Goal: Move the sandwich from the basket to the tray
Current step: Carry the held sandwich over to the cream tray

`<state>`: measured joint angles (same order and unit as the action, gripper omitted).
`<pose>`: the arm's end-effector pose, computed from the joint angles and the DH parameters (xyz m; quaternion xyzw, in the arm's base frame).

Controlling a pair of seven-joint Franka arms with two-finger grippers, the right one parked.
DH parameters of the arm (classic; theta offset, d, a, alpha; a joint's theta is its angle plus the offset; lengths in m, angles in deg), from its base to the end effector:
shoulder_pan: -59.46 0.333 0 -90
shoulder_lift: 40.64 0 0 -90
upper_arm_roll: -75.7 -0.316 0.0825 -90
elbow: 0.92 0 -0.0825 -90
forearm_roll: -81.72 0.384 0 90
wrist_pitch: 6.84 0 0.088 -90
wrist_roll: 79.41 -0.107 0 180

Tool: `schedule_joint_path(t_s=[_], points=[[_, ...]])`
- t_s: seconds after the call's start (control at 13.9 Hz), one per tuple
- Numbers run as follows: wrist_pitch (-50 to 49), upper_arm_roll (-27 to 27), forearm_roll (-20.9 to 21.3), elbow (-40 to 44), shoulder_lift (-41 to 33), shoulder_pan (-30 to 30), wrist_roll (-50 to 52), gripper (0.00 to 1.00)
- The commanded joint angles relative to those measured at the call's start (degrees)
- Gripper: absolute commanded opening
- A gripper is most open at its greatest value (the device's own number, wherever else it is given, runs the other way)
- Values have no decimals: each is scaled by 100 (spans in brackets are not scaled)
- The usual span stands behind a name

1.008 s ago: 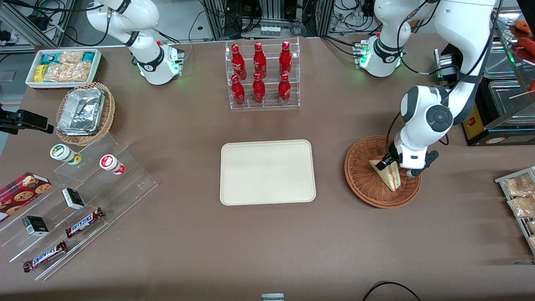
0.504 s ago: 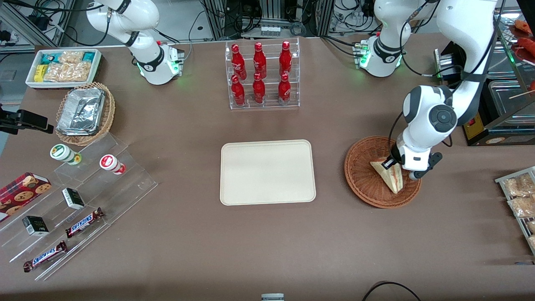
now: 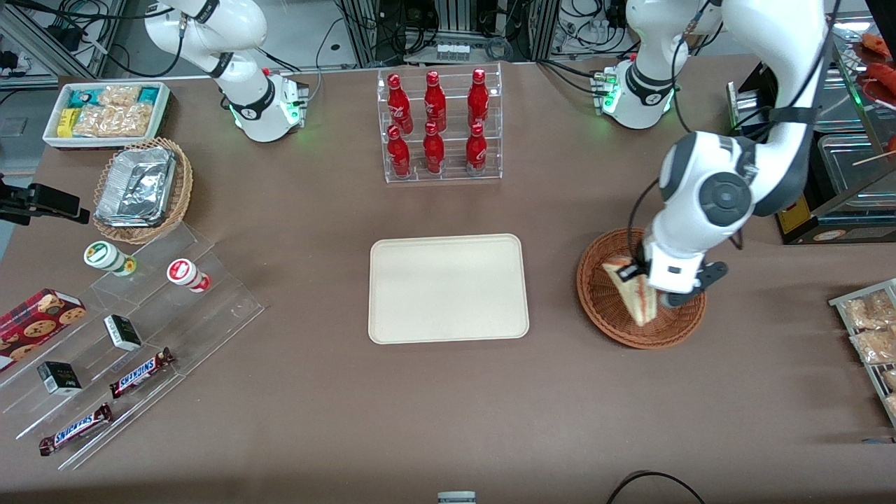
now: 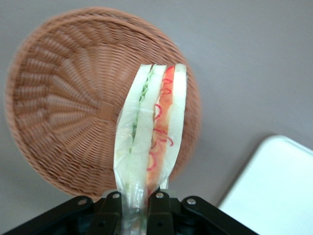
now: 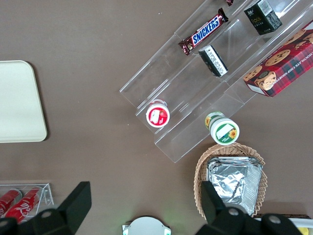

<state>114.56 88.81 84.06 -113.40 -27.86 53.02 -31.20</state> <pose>0.5600 -0.1920 0.3592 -0.9706 -0.2385 0.0299 0.0103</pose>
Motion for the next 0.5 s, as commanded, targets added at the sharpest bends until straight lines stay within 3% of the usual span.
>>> schedule_joint_path(t_s=[0.0, 0.43], points=[[-143, -27, 91, 551, 522, -541, 39, 0], [-99, -36, 3, 1718, 1559, -1614, 249, 0]])
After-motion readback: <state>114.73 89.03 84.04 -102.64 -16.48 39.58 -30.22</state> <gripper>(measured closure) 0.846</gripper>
